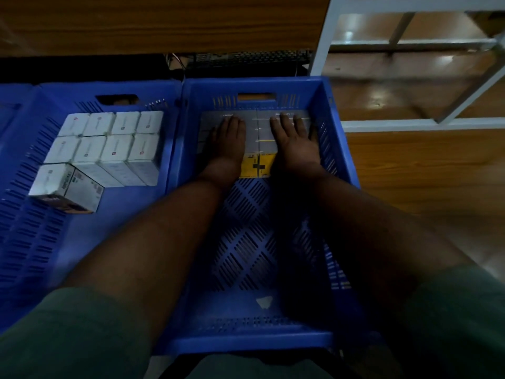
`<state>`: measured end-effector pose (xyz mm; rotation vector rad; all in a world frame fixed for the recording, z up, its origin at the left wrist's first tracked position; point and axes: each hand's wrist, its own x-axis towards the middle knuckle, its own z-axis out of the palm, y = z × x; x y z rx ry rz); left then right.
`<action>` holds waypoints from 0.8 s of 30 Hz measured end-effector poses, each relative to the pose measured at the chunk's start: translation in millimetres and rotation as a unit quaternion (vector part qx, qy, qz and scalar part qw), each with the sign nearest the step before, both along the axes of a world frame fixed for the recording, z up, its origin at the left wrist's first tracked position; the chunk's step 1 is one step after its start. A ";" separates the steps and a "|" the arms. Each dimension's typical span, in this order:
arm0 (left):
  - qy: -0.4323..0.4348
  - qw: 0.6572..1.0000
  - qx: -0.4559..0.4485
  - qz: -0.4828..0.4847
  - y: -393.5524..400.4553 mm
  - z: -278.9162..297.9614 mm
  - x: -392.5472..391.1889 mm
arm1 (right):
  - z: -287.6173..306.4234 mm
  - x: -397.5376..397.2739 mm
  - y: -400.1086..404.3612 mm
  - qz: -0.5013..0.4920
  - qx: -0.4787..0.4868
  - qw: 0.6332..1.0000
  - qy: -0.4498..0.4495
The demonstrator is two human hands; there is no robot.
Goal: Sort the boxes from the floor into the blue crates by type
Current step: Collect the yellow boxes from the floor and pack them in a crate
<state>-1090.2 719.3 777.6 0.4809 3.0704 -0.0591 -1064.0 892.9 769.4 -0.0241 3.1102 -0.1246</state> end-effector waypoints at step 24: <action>0.212 0.924 0.313 0.060 -179.9 105.5 207.6 | 107.7 166.6 -169.3 0.239 -0.409 0.857 0.202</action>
